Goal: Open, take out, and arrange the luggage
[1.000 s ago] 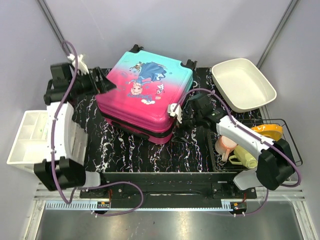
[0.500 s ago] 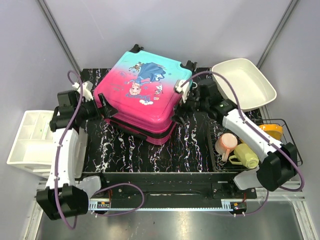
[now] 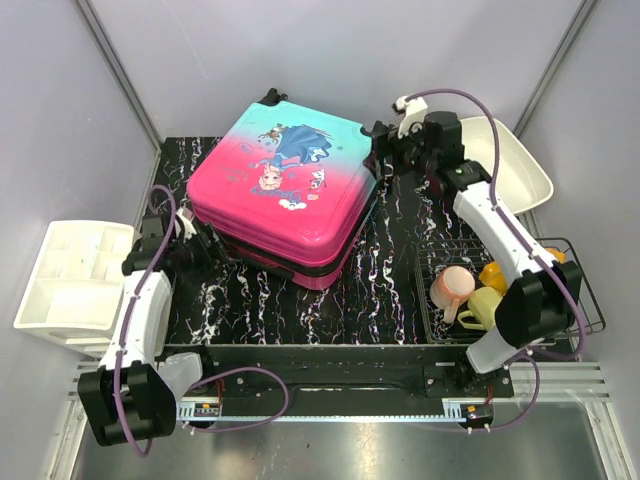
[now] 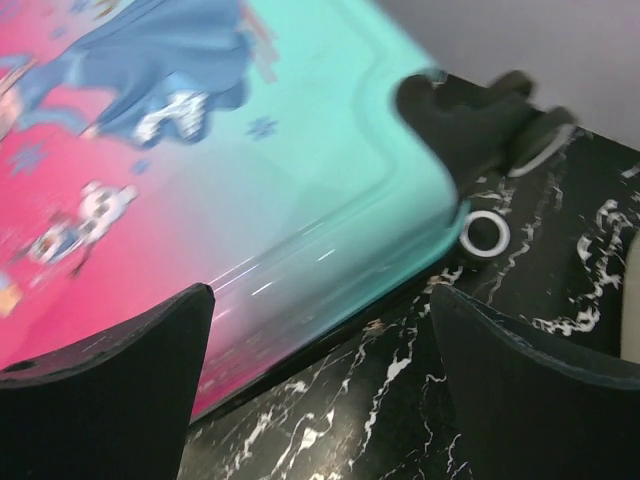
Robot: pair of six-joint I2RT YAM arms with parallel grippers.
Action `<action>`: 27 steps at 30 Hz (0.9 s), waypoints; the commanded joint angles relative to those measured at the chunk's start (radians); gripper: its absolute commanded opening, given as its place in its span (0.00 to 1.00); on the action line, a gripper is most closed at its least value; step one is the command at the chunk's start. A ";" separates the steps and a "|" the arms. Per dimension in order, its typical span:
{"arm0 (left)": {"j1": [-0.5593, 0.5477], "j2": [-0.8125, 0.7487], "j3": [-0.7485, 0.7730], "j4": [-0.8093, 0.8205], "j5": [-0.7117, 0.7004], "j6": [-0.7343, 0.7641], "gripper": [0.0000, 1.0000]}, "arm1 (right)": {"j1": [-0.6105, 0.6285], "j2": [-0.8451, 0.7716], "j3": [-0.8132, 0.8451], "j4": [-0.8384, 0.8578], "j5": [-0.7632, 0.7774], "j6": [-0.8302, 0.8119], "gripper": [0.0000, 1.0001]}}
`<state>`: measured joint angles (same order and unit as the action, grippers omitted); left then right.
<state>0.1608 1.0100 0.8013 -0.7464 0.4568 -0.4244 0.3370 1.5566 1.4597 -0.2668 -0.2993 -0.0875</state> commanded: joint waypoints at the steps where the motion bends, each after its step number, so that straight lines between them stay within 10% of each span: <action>1: -0.033 0.007 -0.053 0.102 -0.085 -0.184 0.80 | -0.070 0.074 0.144 0.055 0.147 0.189 1.00; 27: -0.145 0.205 -0.096 0.358 -0.181 -0.287 0.83 | -0.202 0.628 0.622 0.086 -0.059 0.603 0.98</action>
<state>0.0219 1.2003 0.6609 -0.4473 0.2970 -0.7265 0.1242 2.1498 2.0079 -0.2070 -0.2226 0.3859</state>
